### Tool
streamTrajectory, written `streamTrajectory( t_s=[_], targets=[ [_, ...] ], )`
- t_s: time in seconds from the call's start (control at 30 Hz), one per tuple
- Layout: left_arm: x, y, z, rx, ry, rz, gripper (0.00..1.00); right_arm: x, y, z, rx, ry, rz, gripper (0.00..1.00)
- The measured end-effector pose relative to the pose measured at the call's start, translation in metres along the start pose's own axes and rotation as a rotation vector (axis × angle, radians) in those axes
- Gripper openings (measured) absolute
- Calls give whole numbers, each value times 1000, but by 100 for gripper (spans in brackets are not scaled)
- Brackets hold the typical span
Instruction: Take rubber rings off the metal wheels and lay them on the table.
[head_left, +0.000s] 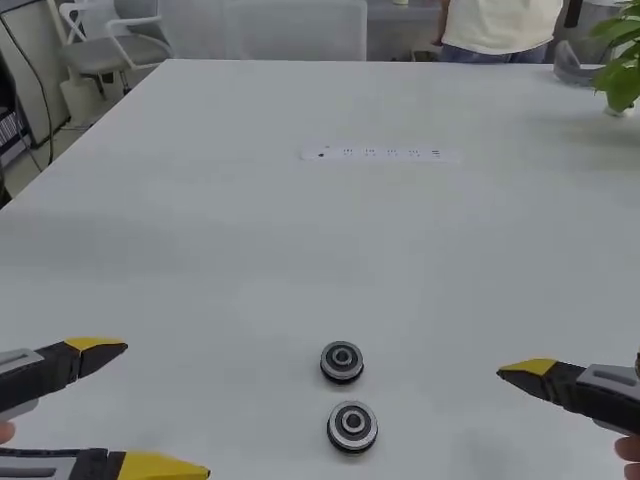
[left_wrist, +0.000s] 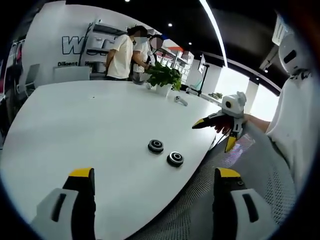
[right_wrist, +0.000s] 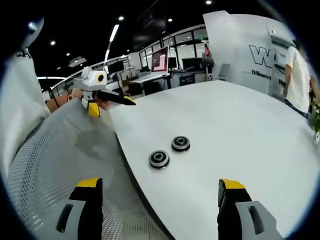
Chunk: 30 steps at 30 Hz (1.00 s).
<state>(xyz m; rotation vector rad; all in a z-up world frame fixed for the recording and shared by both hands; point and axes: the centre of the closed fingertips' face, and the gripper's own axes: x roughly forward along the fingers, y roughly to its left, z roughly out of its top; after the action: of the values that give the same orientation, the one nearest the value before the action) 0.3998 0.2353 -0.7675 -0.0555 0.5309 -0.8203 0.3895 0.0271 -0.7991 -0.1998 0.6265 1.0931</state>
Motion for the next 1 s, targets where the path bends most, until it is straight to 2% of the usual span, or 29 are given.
streamTrajectory(
  t_s=[0.2,0.4,0.6,1.0],
  targets=[
    [0,0,4,35,-5,5,98,0,-1,0,-7,3,-6,96],
    [-1,2,3,79,21,14,98,-3,-5,5,-11,-11,-26,95],
    [-1,5,13,103,9,20,98,-4,-8,17,-18,-34,-33,95],
    [3,-3,32,180,19,-14,98,-13,-20,44,-61,-82,-55,94]
  ],
)
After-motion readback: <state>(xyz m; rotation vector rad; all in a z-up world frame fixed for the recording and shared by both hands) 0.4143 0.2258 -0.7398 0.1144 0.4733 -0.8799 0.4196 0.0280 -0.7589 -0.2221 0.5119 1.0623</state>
